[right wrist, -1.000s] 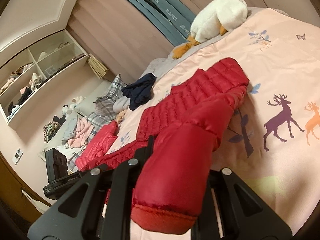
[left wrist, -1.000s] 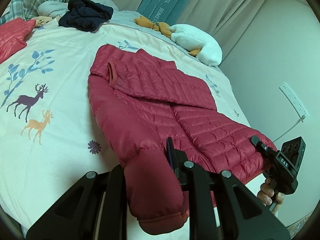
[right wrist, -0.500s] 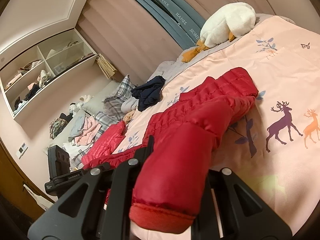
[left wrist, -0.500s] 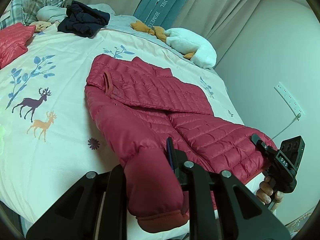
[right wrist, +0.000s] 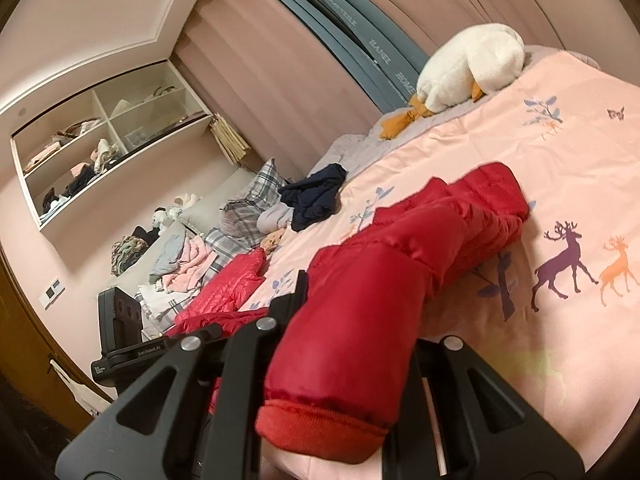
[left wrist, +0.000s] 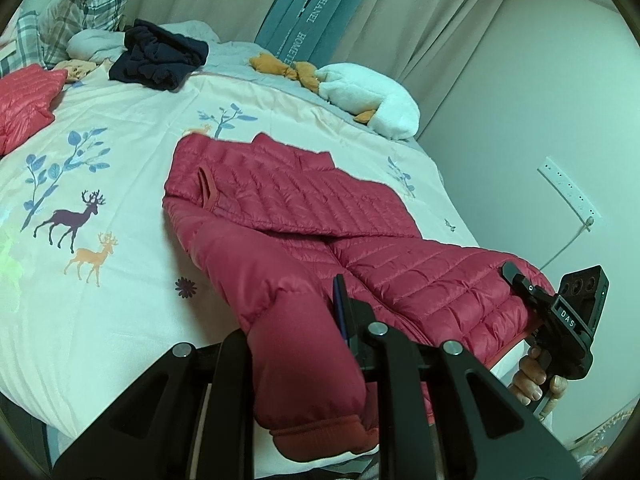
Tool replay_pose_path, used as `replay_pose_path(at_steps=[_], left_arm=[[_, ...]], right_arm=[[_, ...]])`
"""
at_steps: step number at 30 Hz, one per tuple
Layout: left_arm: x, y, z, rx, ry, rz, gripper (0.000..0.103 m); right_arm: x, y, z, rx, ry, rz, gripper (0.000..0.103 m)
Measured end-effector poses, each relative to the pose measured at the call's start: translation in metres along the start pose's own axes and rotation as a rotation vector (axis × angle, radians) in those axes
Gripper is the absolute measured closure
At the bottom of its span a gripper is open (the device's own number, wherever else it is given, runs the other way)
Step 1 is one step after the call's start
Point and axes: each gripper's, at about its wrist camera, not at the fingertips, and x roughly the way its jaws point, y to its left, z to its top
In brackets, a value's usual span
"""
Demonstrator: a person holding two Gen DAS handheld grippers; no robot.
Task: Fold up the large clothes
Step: 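Lift the held hem with both tools and fold it toward the collar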
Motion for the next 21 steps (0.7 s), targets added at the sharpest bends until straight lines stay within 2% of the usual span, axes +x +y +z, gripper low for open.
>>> replay_pose_path(at_steps=[21], left_arm=[[-0.044, -0.019, 0.000, 0.075, -0.095, -0.048, 0.086]], right_arm=[[-0.033, 0.033, 0.009, -0.077, -0.067, 0.082, 0.090]])
